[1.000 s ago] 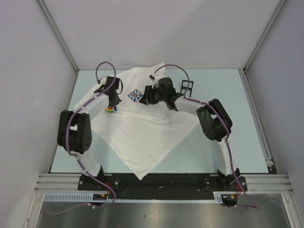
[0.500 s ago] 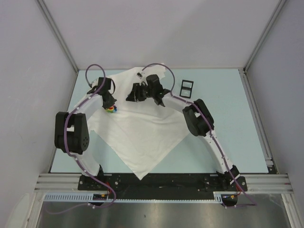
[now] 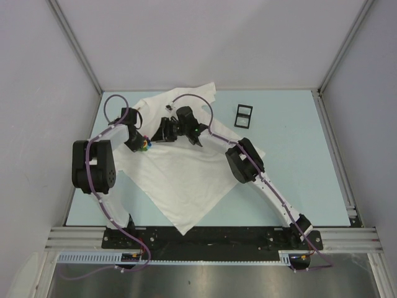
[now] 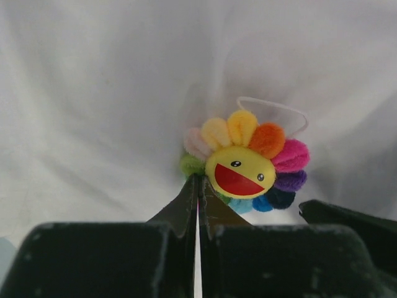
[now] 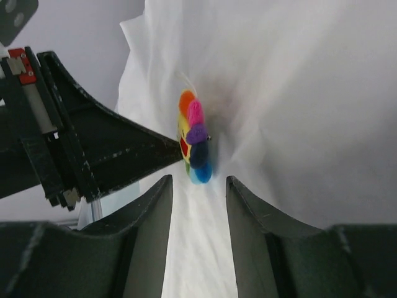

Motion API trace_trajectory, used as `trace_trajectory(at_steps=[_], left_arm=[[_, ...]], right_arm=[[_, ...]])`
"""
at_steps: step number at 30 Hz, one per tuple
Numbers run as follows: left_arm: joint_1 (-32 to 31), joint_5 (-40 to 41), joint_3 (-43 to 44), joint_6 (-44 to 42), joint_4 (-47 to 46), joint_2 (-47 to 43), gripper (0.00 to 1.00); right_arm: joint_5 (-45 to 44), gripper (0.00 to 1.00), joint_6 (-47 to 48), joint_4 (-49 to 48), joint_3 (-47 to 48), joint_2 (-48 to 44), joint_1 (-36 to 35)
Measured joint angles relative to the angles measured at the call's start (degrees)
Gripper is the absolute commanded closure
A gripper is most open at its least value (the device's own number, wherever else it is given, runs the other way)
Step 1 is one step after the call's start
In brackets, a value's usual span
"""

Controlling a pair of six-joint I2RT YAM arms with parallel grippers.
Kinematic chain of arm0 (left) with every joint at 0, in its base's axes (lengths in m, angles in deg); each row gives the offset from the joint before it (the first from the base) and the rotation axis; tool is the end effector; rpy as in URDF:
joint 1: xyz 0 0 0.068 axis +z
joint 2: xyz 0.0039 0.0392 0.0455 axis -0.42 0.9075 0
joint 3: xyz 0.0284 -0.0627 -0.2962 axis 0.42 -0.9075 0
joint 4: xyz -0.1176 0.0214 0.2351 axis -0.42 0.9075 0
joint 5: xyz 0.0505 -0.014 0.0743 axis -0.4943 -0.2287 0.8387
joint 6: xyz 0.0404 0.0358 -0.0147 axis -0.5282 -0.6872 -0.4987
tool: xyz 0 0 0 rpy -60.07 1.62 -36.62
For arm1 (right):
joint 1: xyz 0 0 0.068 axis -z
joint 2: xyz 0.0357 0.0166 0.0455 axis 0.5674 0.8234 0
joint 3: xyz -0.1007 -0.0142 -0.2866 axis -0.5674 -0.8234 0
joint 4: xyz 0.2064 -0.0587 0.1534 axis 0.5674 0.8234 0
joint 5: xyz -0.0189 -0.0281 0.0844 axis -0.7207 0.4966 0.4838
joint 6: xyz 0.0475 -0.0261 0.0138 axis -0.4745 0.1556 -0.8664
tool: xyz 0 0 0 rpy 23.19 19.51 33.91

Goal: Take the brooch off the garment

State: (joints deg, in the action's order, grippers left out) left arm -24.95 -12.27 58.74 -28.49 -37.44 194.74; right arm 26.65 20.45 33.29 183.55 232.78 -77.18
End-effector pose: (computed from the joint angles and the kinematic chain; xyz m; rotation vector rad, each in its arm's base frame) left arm 0.3759 0.0069 0.1968 -1.0744 2.4483 0.0246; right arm 0.4567 0.4500 0.1348 -0.4760 2.1647 1.4955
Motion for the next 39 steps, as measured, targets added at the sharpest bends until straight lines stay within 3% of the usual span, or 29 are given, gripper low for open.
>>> trace_trajectory(at_steps=[10,21,26,30,31,32,36,39], left_arm=[[0.00,-2.47,-1.51,0.04,-1.01,0.02,1.00],[0.00,-2.60,-2.36,0.02,-2.10,-0.26,1.00],[0.00,-2.60,-3.32,0.02,-3.13,-0.85,1.00],[0.00,-2.73,-4.35,0.00,-3.76,-1.66,1.00],[0.00,-2.89,-4.68,0.00,-3.61,-1.97,1.00],[0.13,-3.28,-5.11,-0.02,-3.37,-2.45,0.98],[2.10,-6.54,-8.26,-0.39,-3.32,-6.62,0.57],[6.86,-10.47,-11.08,0.07,-3.67,-12.31,0.42]], right_arm=[[0.74,0.50,-5.64,-2.29,7.17,6.43,-0.20],[1.03,0.55,-6.10,-4.09,11.23,9.53,-1.22],[2.82,0.70,-5.09,-6.51,11.54,10.47,-1.51],[3.28,0.97,-1.81,-7.13,11.54,10.88,-2.03],[3.23,1.00,-0.57,-7.21,11.54,10.88,-2.21],[3.17,1.00,0.68,-7.67,11.34,10.86,-2.34],[2.12,1.00,4.85,-10.69,5.81,8.24,-2.73],[1.40,1.00,8.48,-11.15,2.36,6.16,-2.97]])
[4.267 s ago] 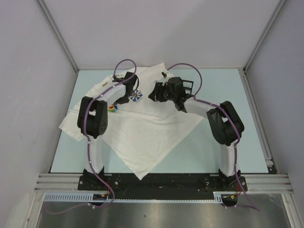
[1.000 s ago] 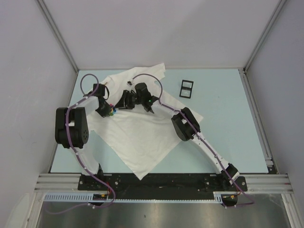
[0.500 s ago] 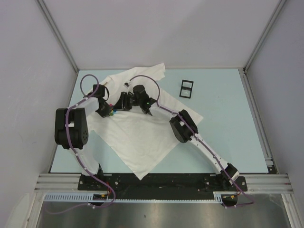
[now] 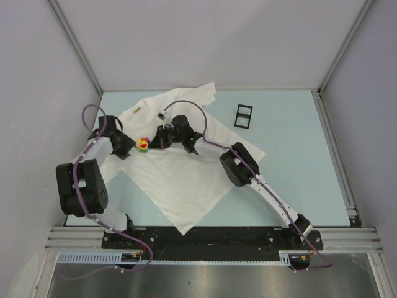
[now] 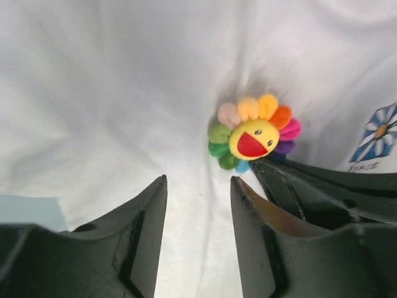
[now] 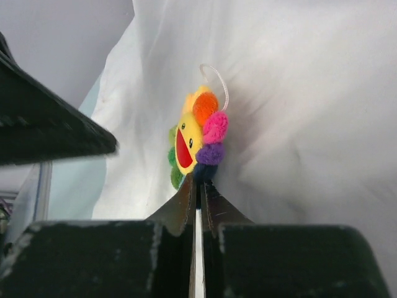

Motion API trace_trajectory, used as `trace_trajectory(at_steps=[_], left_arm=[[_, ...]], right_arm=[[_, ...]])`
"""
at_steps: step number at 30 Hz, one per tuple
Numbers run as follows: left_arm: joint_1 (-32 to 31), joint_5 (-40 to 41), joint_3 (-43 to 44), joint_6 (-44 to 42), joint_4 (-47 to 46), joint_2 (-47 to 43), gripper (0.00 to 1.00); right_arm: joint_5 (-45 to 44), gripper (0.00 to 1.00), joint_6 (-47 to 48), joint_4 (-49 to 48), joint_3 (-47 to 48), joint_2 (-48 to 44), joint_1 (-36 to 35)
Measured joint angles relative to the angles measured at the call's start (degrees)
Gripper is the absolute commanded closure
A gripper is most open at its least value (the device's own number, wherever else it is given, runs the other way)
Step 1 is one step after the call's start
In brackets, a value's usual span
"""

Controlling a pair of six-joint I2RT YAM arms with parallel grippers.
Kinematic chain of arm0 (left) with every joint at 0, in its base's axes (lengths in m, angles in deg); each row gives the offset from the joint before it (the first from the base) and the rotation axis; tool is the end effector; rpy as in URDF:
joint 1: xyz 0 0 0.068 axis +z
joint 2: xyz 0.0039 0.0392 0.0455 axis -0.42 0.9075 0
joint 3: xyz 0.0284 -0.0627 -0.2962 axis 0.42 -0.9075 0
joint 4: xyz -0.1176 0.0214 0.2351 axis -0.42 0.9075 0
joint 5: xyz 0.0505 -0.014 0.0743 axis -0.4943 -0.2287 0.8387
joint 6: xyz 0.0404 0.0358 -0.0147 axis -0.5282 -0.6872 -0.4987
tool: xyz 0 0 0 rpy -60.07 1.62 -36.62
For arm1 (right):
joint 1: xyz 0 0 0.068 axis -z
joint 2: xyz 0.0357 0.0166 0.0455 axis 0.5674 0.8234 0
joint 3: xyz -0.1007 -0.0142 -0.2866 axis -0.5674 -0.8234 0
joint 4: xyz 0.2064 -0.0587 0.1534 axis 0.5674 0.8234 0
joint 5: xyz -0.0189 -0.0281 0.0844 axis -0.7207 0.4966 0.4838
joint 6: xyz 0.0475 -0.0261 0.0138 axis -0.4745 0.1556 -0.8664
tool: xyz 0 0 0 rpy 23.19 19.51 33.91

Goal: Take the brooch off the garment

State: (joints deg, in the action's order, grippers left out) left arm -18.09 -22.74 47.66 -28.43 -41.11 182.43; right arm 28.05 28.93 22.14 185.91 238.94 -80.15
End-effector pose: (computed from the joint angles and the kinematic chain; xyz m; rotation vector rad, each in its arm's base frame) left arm 0.3218 0.0387 0.2151 -1.1610 2.3766 -0.2067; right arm 0.4393 0.4808 0.1015 -0.7163 1.9293 1.4917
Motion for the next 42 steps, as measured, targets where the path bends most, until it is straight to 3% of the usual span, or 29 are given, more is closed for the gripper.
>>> trace_trajectory(at_steps=[2,6,15,23,31,37,42], left_arm=[[3.69,-2.71,-0.42,0.52,-0.44,-2.60,0.29],[7.34,-7.67,0.35,2.12,-1.36,-3.28,0.14],[7.15,-18.25,7.78,9.86,-0.46,4.74,0.11],[7.17,-22.80,11.39,17.29,2.51,11.93,0.11],[7.15,-21.40,15.96,18.97,8.98,16.26,0.15],[6.84,-17.97,18.82,18.38,13.33,18.14,0.24],[5.73,-15.06,20.79,16.46,16.31,19.52,0.50]], right_arm=[[-0.79,1.00,2.80,-0.13,-1.92,-1.25,-0.13],[-1.70,1.00,7.13,-0.28,-3.80,-2.71,-0.70],[-4.13,1.00,14.32,-0.74,-8.55,-6.32,-1.84],[-5.95,1.00,19.87,-0.46,-9.05,-6.84,-2.56],[-10.03,1.00,26.60,1.62,-10.19,-8.94,-4.33],[-14.08,1.00,32.22,2.89,-11.26,-10.82,-6.32],[-17.33,1.00,36.28,3.56,-11.87,-11.41,-7.63]])
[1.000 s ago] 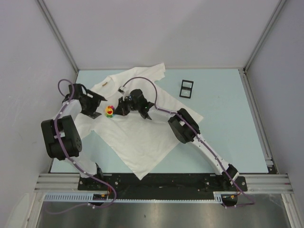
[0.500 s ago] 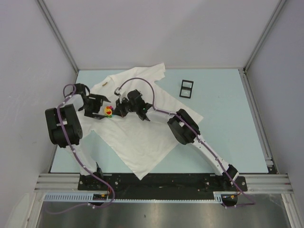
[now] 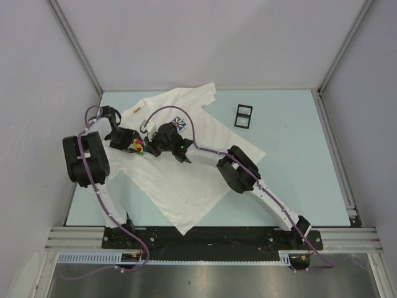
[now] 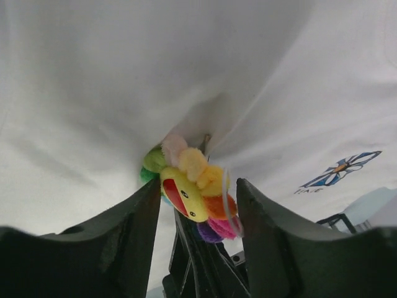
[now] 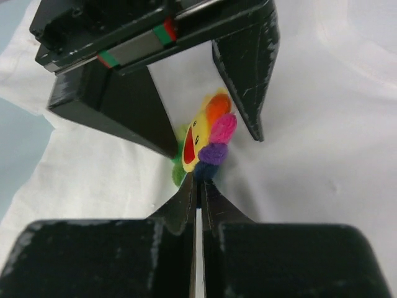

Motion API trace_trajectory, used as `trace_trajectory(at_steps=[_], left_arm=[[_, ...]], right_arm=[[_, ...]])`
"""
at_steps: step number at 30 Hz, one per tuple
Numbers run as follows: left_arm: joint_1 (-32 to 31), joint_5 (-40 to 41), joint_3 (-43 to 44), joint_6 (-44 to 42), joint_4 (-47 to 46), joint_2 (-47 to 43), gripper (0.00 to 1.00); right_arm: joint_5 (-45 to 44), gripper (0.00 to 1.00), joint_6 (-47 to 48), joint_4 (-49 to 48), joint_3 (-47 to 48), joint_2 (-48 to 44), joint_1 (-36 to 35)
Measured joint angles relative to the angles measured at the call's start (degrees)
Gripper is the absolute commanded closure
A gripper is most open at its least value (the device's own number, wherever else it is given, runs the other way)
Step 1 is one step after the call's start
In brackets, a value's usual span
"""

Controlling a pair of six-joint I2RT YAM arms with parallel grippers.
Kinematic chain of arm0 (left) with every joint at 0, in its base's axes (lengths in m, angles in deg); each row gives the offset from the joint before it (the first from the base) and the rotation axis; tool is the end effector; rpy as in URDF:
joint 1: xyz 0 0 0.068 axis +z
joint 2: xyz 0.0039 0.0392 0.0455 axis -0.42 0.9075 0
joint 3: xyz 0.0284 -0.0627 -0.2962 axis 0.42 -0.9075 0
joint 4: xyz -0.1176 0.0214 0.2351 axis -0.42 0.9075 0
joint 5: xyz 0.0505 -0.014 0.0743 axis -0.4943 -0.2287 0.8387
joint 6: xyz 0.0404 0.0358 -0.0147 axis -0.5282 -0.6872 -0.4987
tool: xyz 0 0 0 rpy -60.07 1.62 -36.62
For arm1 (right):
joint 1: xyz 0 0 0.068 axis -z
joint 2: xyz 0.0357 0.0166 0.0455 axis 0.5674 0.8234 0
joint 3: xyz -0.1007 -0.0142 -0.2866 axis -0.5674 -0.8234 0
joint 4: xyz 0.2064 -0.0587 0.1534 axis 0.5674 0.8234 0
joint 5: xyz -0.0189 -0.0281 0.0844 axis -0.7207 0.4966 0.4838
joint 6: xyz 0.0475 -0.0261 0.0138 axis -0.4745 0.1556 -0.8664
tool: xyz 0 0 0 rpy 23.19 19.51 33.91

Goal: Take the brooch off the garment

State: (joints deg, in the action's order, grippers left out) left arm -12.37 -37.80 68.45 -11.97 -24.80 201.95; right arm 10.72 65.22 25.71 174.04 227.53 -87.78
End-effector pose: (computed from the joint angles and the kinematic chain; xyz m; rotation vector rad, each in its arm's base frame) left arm 0.3893 0.0764 0.1891 -1.7551 2.4057 -0.4904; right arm 0.3680 0.5130 0.1453 -1.1292 1.6187 0.8981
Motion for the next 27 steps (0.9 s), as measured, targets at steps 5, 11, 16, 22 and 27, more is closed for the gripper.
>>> trace_trajectory(at_steps=[5,11,16,22,27], left_arm=[[-1.22,1.51,0.63,-1.90,0.50,0.15,0.88],[-1.16,1.36,0.94,-4.22,-0.09,-0.39,1.00],[-1.20,0.15,-3.56,-6.64,-6.82,-2.95,1.00],[-1.20,-1.49,-14.56,-9.22,-19.82,-9.64,1.00],[-1.20,-2.80,-26.14,-8.72,-32.17,-16.59,1.00]], right_arm=[[-2.14,0.63,1.75,0.85,-0.15,-0.17,-0.24],[-3.37,0.43,-1.36,4.48,-0.35,-1.11,0.39],[1.81,0.41,-13.14,6.84,-0.39,-4.20,3.89],[5.40,0.48,-24.61,6.51,-0.39,-6.97,8.55],[7.34,0.57,-29.73,7.78,-0.11,-6.64,9.01]])
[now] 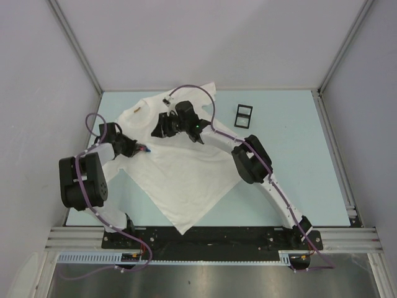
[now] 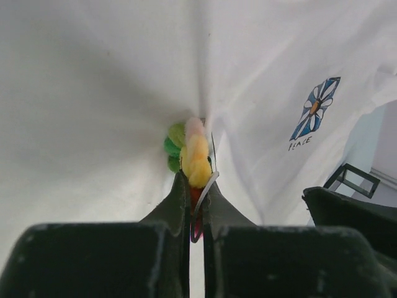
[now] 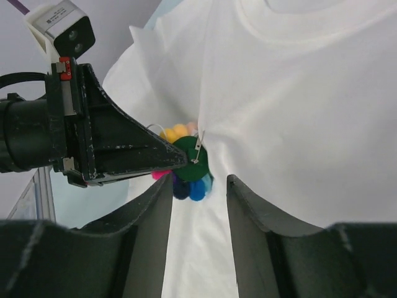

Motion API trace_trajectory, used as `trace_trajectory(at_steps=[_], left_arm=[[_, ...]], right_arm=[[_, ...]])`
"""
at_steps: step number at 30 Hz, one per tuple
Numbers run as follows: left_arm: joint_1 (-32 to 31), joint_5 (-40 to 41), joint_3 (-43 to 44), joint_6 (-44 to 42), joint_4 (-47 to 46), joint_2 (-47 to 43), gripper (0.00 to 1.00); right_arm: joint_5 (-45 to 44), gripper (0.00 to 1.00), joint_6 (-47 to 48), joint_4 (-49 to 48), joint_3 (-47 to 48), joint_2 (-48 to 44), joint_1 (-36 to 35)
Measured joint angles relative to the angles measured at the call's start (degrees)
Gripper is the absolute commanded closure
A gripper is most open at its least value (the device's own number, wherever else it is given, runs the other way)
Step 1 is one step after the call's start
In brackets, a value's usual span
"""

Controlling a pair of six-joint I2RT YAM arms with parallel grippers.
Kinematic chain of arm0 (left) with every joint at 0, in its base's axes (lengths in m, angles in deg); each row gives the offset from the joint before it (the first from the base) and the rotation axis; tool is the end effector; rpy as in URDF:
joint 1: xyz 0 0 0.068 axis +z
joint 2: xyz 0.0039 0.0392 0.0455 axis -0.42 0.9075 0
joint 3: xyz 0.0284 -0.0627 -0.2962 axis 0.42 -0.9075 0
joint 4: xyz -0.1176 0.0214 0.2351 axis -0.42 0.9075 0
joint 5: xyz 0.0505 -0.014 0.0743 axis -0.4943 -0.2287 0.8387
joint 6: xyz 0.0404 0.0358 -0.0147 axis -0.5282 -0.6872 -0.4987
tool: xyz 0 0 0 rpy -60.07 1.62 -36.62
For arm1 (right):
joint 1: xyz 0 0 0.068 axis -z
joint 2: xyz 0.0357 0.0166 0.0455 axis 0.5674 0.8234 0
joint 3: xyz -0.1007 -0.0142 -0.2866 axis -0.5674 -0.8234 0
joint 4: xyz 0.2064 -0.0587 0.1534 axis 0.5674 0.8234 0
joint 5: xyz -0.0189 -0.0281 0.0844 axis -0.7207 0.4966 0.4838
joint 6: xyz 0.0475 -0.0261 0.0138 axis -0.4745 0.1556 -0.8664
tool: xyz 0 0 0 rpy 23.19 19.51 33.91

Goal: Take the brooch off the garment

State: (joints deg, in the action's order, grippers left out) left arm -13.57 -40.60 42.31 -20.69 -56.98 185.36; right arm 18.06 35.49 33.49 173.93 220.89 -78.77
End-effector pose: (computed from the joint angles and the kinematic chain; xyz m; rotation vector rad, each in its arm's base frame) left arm 0.3301 0.0543 0.1906 -1.2520 2.2402 -0.6599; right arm 0.4308 0.4427 0.2012 -0.6454 1.9835 1.2364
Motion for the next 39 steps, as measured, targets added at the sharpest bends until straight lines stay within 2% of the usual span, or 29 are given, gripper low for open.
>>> trace_trajectory(at_steps=[8,9,14,18,22,27,32,36,39], left_arm=[[0.24,-0.33,-13.07,3.80,-18.32,-3.82,1.00],[0.28,-0.26,-14.08,4.20,-19.76,-4.22,0.95],[1.07,-0.33,-17.86,5.73,-24.26,-5.35,0.85],[1.27,-0.35,-18.75,6.47,-25.20,-5.49,0.73],[1.60,-0.31,-19.98,6.67,-24.61,-6.56,0.66],[2.40,-0.31,-20.87,5.99,-21.55,-8.44,0.48],[3.65,-0.22,-22.05,5.42,-18.95,-12.37,0.47],[4.59,-0.02,-21.59,3.61,-16.31,-15.43,0.23],[4.74,0.04,-19.12,1.97,-13.55,-15.47,0.20]], right_arm=[[2.27,0.66,-1.86,2.34,1.46,2.51,-2.29],[2.45,0.68,-1.86,2.80,1.53,2.82,-2.64],[2.58,0.70,-0.87,5.38,2.32,4.09,-3.89],[1.90,0.73,1.20,6.95,3.15,4.83,-5.16],[0.96,0.78,2.56,7.76,6.43,7.04,-5.81],[0.26,0.83,3.19,9.11,8.98,9.03,-5.95],[-0.22,0.86,3.56,9.49,9.01,9.14,-5.97],[-0.24,0.87,3.63,9.49,9.01,9.18,-5.97],[-0.24,0.87,3.82,9.51,9.01,9.18,-5.99]])
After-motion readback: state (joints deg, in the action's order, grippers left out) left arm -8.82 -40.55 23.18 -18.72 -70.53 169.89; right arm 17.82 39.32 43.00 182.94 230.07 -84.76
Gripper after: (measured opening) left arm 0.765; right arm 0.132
